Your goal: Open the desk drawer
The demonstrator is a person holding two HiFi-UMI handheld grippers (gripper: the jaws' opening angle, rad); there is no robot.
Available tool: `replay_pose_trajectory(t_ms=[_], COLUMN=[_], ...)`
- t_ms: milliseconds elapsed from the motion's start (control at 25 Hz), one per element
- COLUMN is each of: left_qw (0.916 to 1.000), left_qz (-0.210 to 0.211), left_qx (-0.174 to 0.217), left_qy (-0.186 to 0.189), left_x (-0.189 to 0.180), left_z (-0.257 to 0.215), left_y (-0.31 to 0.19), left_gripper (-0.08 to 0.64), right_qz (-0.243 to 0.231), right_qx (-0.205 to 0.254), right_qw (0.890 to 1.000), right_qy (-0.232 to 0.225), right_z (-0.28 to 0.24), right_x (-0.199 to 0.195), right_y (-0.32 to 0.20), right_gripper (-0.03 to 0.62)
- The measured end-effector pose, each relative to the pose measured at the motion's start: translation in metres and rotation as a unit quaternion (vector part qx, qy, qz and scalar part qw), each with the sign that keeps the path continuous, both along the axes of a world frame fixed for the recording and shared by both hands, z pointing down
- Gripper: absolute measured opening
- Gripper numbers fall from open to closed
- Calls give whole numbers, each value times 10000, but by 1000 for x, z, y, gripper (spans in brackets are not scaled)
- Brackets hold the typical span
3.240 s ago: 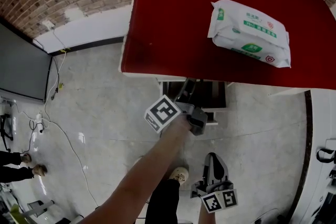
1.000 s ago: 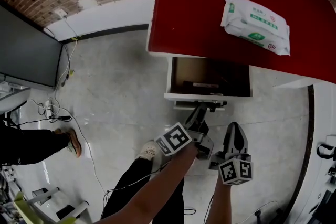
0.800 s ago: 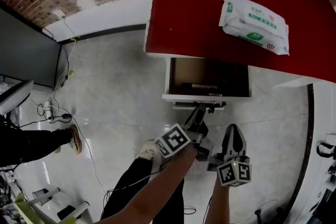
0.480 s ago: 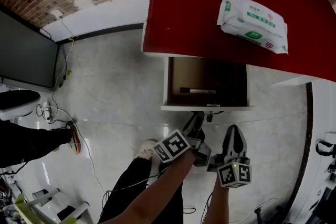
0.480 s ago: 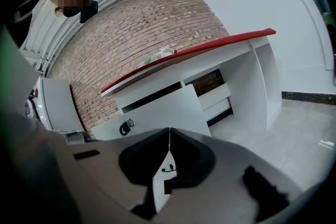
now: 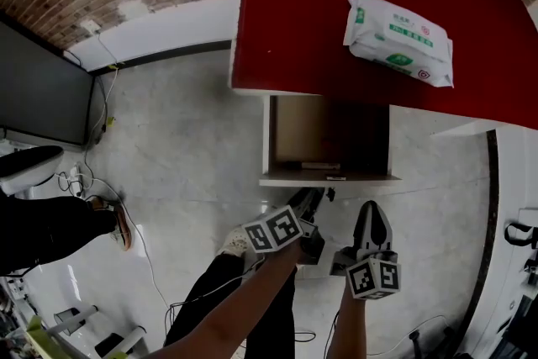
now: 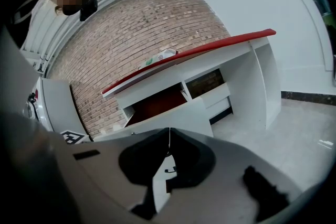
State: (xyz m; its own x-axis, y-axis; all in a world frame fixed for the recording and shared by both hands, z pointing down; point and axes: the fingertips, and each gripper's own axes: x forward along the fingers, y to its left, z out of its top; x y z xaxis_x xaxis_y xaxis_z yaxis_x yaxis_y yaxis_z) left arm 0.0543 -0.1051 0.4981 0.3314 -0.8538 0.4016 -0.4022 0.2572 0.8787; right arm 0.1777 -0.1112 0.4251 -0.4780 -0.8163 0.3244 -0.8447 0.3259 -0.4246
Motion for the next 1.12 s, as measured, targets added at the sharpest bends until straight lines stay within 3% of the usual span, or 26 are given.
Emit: replay_pose_trajectory(t_ms=[200, 560, 920, 1120], left_qw=[9973, 9906, 9759, 9598], left_qz=[612, 1211, 2133, 2621], left_qx=[-272, -437, 306, 769], left_qy=[-318, -455, -341, -652], left_x=[7, 5, 8, 2], left_z=[-17, -84, -200, -257], left_y=[23, 69, 76, 93], left_gripper=[118, 32, 25, 25], right_qz=[-7, -428, -699, -752], right_qx=[-93, -458, -377, -240], right_qw=[10000, 9979, 9958, 9956], right_qy=[-28, -189, 449, 512], right_z=[-22, -75, -150, -195], right_x=[-10, -46, -56, -59], right_y=[6, 38, 61, 77], right_gripper=[14, 14, 12, 14])
